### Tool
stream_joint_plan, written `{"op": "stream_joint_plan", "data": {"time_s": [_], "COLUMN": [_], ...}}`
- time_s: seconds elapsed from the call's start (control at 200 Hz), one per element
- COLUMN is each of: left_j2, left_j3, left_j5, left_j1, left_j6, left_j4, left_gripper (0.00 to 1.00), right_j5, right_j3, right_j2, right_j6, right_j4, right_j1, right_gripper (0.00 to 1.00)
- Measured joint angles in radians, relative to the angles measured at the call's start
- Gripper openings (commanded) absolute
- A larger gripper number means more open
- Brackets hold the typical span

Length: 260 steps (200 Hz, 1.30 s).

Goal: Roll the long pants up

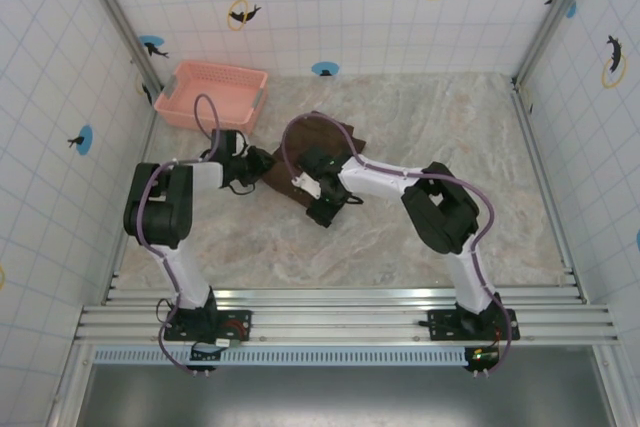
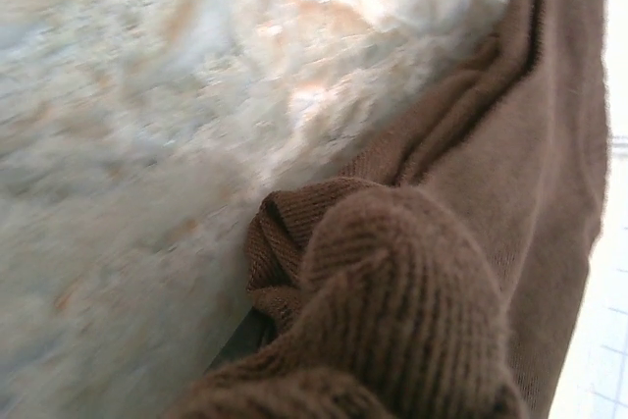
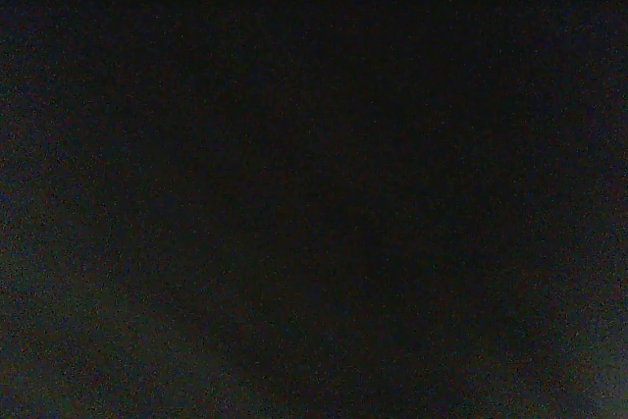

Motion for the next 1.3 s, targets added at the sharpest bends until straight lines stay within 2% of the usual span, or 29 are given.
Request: {"op": "stream_joint_plan", "data": {"time_s": [0.31,0.53,0.791,1.076,1.301], "left_j2": [-0.003,0.067,0.119,0.175,0.204], "left_j3": [0.205,0.383,0.491,0.582,0.634], "left_j5": [-0.109,-0.201,-0.267,-0.301,-0.331], "left_j1": [-0.008,-0.047,-0.069,-0.077,-0.094], "left_j6": [0.000,0.000,-0.002,-0.003,-0.004], "left_j4": [-0.498,-0.777,-0.952,-1.093,-1.154], "left_gripper": [0.00,0.00,0.00,0.00,0.00], "right_j5": [0.144,0.204,0.233,0.285,0.298], "right_j3": [-0.019,0.021,0.099,0.258,0.276], "right_j2": [-0.126,-0.136,-0.136,-0.129,-0.117], "right_j6": [0.002,0.002,-0.006,-0.020,-0.024], "right_j4": [-0.058,-0.077,-0.130,-0.185,-0.185], "right_j1": [0.050,0.092,0.119,0.247,0.297], "right_gripper": [0.95,0.96,0.97,0.99,0.99]}}
